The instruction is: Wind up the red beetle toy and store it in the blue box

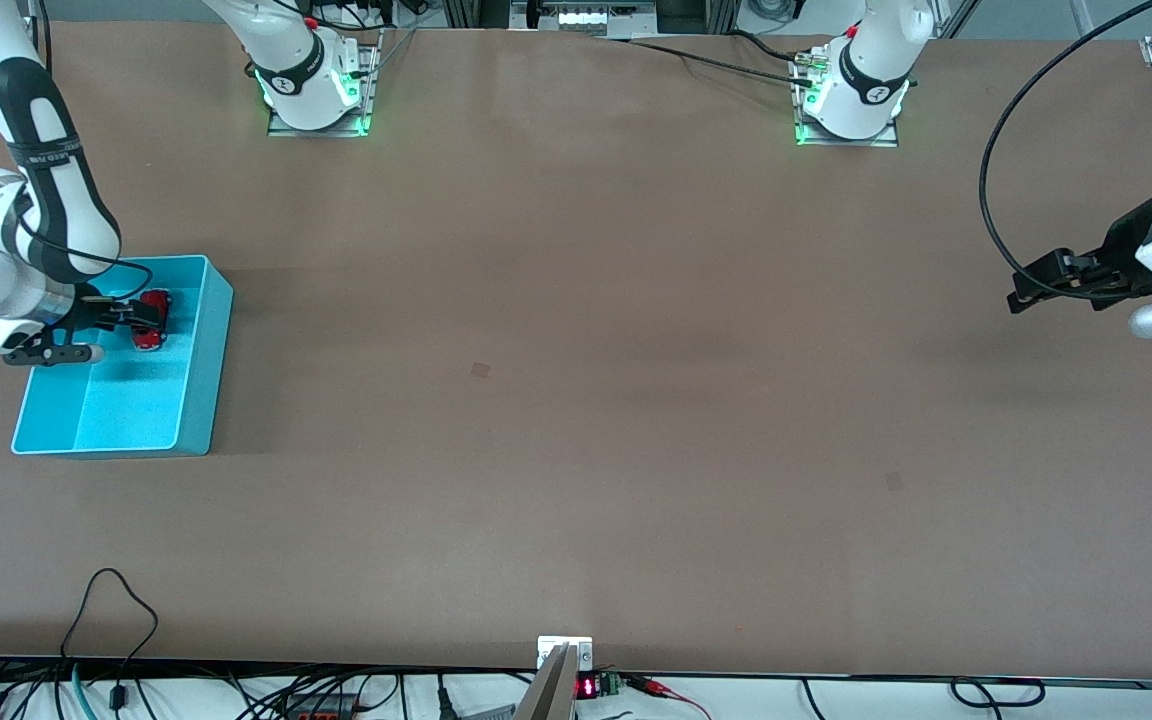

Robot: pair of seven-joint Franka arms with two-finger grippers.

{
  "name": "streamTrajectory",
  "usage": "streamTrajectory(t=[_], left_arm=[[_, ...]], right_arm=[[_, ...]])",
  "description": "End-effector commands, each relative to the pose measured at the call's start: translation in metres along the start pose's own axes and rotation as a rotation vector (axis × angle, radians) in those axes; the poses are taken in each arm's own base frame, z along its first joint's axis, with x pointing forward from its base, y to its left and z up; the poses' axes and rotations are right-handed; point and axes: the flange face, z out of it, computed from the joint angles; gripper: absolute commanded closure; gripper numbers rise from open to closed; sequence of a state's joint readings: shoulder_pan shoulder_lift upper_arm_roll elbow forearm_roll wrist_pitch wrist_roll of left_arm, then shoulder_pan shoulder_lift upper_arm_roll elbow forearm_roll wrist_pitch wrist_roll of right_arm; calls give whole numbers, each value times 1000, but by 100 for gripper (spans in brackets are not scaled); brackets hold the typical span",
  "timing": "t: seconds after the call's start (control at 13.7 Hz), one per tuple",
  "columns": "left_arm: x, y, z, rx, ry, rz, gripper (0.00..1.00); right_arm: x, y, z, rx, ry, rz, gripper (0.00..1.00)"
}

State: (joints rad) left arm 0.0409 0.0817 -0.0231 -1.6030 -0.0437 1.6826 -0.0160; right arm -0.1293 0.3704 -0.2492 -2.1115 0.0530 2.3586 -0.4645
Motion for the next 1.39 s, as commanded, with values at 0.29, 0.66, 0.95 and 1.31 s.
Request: streamTrajectory(t=[0.29, 0.66, 0.95, 1.31], left_arm=[[-7, 0, -10, -3, 3, -42, 0], [-12, 9, -12, -4, 14, -16, 0], [-17, 6, -2, -3, -8, -27, 0], [-16, 6, -3, -3, -5, -27, 0]], right_arm=[[17, -32, -155, 50, 28, -52, 0], [22, -78, -261, 25, -13, 6, 0], [7, -110, -329, 22, -42, -14, 0], [0, -118, -356, 18, -2, 7, 0]])
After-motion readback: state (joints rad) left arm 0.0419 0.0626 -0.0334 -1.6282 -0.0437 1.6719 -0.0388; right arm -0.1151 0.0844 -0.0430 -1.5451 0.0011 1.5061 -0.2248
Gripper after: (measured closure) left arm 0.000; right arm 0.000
